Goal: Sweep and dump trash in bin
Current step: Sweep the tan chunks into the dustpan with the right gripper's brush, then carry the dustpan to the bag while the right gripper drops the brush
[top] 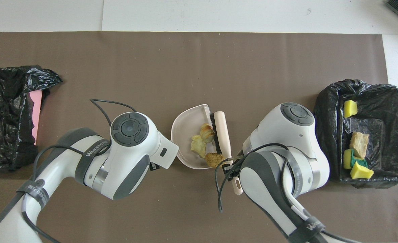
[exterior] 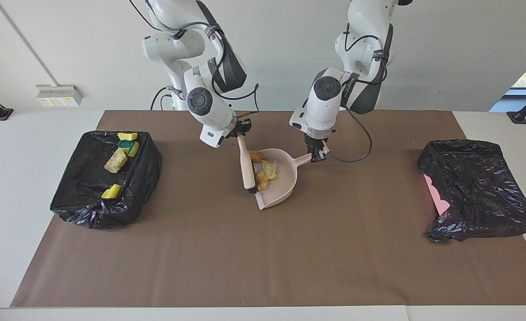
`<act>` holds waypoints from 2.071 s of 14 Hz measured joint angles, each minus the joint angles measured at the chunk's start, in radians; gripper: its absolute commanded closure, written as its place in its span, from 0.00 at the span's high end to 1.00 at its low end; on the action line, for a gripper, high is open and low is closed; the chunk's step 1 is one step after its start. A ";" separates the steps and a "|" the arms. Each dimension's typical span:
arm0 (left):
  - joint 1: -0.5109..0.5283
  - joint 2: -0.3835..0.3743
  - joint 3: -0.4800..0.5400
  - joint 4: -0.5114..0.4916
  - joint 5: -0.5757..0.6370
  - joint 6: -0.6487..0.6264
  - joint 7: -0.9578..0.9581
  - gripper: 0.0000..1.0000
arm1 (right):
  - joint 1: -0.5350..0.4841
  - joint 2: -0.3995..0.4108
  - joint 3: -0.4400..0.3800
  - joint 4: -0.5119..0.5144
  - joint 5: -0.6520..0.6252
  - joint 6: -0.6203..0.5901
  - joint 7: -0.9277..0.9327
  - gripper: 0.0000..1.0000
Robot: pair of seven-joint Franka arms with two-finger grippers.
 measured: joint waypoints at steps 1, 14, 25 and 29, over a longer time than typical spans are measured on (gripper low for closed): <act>0.000 0.000 0.000 0.000 0.000 0.000 0.000 0.00 | -0.012 -0.002 -0.006 0.033 0.001 -0.042 0.000 0.00; 0.015 -0.004 0.002 -0.005 0.000 0.000 0.093 0.00 | -0.125 -0.118 -0.024 -0.109 -0.393 -0.099 -0.001 0.00; 0.353 -0.034 0.009 0.118 -0.042 -0.076 0.616 0.00 | 0.145 -0.111 -0.014 -0.179 -0.126 0.100 0.316 0.00; 0.541 -0.037 0.013 0.260 -0.071 -0.287 0.765 0.00 | 0.322 -0.114 -0.009 -0.179 -0.109 0.190 0.574 0.00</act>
